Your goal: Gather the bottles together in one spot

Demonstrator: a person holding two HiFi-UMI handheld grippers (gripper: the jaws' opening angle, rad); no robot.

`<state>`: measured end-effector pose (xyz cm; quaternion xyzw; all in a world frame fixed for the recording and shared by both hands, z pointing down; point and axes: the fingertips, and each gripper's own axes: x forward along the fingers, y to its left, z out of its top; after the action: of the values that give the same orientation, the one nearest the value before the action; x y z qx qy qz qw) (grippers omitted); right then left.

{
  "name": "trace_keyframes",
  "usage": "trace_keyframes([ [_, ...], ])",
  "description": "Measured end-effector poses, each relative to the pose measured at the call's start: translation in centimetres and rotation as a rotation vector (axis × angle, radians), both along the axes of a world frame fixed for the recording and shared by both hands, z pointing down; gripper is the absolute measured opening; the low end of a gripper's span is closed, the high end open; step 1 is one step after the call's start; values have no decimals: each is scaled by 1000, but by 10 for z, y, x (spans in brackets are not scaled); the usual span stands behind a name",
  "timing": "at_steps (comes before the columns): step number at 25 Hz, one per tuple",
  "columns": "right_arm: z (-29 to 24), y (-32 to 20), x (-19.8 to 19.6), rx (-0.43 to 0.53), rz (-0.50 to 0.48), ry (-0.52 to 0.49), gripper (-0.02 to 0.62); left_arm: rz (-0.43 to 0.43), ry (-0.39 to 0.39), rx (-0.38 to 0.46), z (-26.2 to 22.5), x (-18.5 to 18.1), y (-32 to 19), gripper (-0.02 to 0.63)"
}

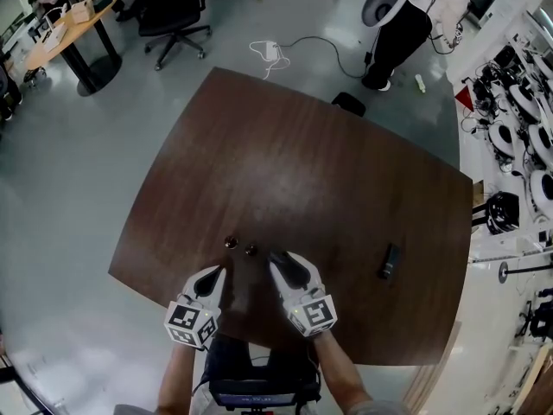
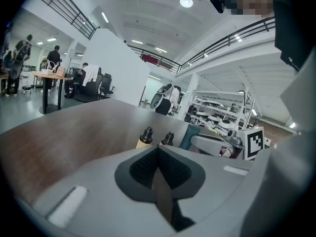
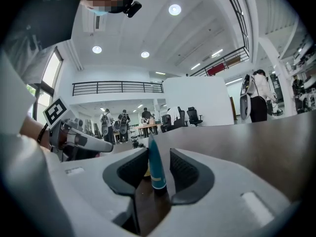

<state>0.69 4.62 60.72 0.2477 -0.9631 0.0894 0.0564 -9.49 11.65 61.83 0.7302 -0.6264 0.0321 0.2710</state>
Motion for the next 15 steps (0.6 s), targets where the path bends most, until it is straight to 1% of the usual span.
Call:
trace_keyframes([
  [2,4,1,2,-5,3,6,138,3,-2,0,0,0,1,2],
  [4,6,2,4,-9,4,6,168,5,-2,1,0,1,2,2],
  [8,5,4,4,-16,7,6,192,6,-4,-1,-3,-1,3,2],
  [15,-5,11,13,-38,28,9,199,27,0,2,-17,4,5,2],
])
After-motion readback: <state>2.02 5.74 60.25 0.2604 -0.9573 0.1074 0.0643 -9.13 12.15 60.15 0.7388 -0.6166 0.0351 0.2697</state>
